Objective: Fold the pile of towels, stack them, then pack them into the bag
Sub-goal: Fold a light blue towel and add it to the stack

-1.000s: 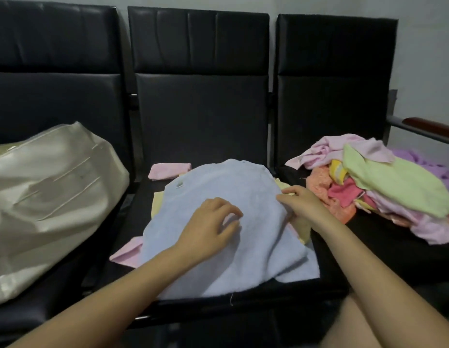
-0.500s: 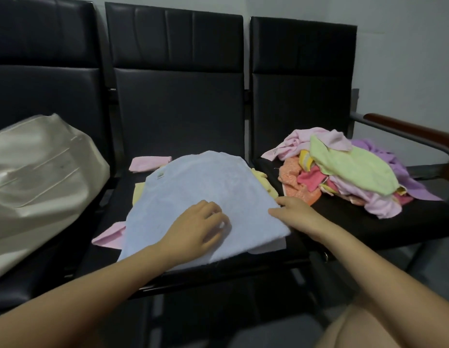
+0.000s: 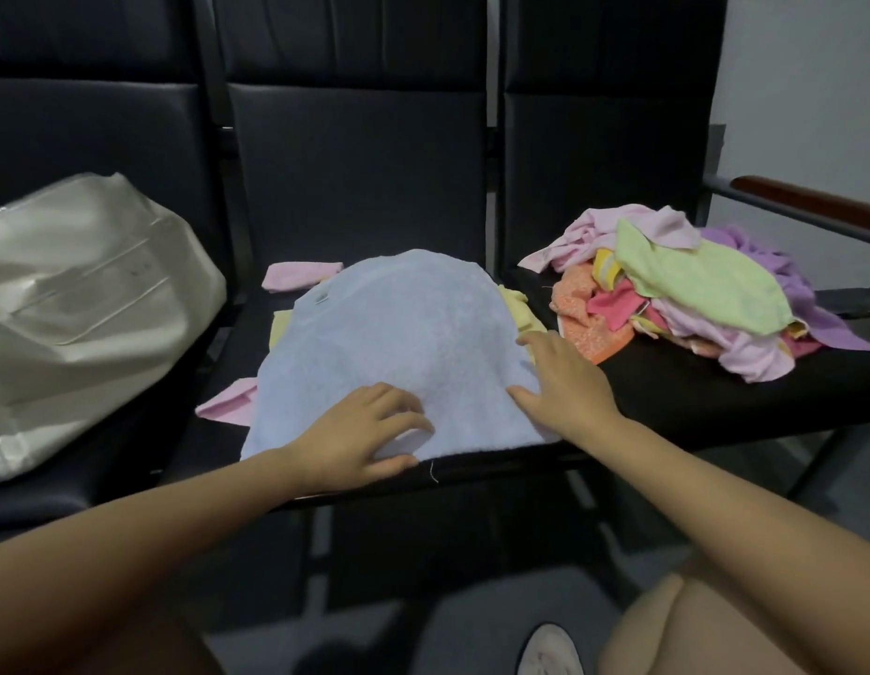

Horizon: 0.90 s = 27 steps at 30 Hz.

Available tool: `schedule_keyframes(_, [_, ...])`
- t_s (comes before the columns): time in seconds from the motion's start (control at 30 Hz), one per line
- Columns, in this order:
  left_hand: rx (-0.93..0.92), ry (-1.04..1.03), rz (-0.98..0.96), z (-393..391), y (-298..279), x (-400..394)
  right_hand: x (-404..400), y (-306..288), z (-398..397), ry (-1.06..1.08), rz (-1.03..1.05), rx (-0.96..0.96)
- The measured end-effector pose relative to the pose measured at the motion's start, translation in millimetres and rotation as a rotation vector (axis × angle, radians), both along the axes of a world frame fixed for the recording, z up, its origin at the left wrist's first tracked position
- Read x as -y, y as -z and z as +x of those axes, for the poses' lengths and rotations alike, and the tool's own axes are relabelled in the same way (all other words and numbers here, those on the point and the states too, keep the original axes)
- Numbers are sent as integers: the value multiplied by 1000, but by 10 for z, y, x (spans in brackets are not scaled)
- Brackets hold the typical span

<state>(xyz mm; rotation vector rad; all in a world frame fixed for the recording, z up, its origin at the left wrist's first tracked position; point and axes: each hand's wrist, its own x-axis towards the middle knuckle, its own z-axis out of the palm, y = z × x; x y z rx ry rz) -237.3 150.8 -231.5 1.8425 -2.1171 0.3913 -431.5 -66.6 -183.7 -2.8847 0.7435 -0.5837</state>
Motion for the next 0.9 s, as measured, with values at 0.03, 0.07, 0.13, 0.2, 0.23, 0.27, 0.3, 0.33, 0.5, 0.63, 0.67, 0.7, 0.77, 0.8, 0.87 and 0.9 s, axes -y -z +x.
schedule_keyframes(0.03, [-11, 7, -8, 1, -12, 13, -30, -13, 10, -45, -17, 34])
schedule_keyframes(0.07, [-14, 16, -15, 0, -20, 24, -76, -18, 16, -116, -9, 35])
schedule_keyframes(0.13, [-10, 37, -21, 9, -30, 41, -174, 42, 12, -310, 51, -53])
schedule_keyframes(0.2, [-13, 52, -12, 55, -44, 46, -257, 155, 20, -474, 53, -162])
schedule_keyframes(0.23, [-18, 52, -3, 93, -58, 46, -282, 206, 39, -516, 44, -181])
schedule_keyframes(0.27, [-25, 45, 8, 136, -75, 45, -299, 233, 69, -528, 53, -174])
schedule_keyframes(0.3, [-33, 36, 19, 177, -93, 44, -310, 237, 99, -523, 80, -155])
schedule_keyframes(0.33, [-42, 29, 28, 207, -108, 44, -314, 227, 131, -514, 109, -137])
schedule_keyframes(0.5, [-85, 20, 49, 197, -100, 65, -322, 219, 256, -498, 118, -125])
schedule_keyframes(0.63, [-51, -12, -12, 145, -68, 96, -368, 117, 380, -422, 218, -44])
schedule_keyframes(0.67, [-49, -25, -31, 127, -66, 103, -377, 73, 414, -388, 270, -24])
schedule_keyframes(0.7, [-58, -44, -46, 106, -72, 108, -382, 38, 448, -364, 302, -10])
schedule_keyframes(0.77, [-113, -133, -87, 62, -120, 105, -379, -33, 500, -358, 273, 6])
schedule_keyframes(0.8, [-166, -204, -105, 52, -168, 101, -369, -73, 516, -366, 238, -1])
schedule_keyframes(0.87, [-260, -330, -106, 92, -278, 94, -337, -151, 539, -403, 185, -28])
schedule_keyframes(0.9, [-269, -359, -110, 128, -328, 91, -321, -176, 556, -422, 170, -44])
